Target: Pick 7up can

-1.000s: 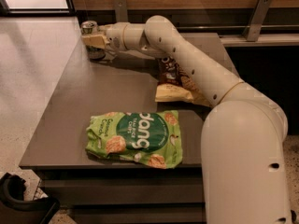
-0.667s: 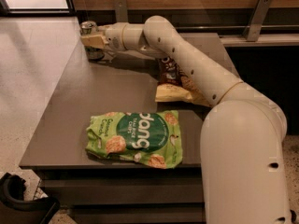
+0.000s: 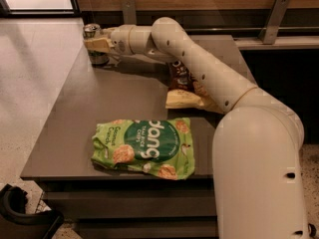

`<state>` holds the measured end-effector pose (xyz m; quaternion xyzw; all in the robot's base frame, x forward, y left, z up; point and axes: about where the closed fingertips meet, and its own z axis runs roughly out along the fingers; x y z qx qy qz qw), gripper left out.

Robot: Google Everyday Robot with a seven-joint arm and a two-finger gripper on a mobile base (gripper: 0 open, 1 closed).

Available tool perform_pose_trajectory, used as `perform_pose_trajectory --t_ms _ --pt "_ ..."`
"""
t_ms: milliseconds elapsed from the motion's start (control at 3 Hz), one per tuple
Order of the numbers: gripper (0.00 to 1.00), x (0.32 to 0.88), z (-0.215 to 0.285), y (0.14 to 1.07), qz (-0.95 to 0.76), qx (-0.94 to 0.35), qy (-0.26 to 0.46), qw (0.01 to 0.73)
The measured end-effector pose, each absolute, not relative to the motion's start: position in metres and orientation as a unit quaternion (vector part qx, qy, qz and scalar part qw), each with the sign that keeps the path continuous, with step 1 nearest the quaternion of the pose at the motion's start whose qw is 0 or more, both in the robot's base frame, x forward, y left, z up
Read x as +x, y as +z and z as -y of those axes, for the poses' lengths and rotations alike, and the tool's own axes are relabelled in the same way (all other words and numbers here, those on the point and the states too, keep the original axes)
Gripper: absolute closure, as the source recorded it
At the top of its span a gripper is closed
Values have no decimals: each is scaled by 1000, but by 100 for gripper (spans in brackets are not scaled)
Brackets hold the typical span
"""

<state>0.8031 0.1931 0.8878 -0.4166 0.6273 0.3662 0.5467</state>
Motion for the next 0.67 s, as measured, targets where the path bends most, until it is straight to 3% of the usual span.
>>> perform_pose_trajectory --t_ms 667 --pt "100 784 -202 908 -622 -442 366 533"
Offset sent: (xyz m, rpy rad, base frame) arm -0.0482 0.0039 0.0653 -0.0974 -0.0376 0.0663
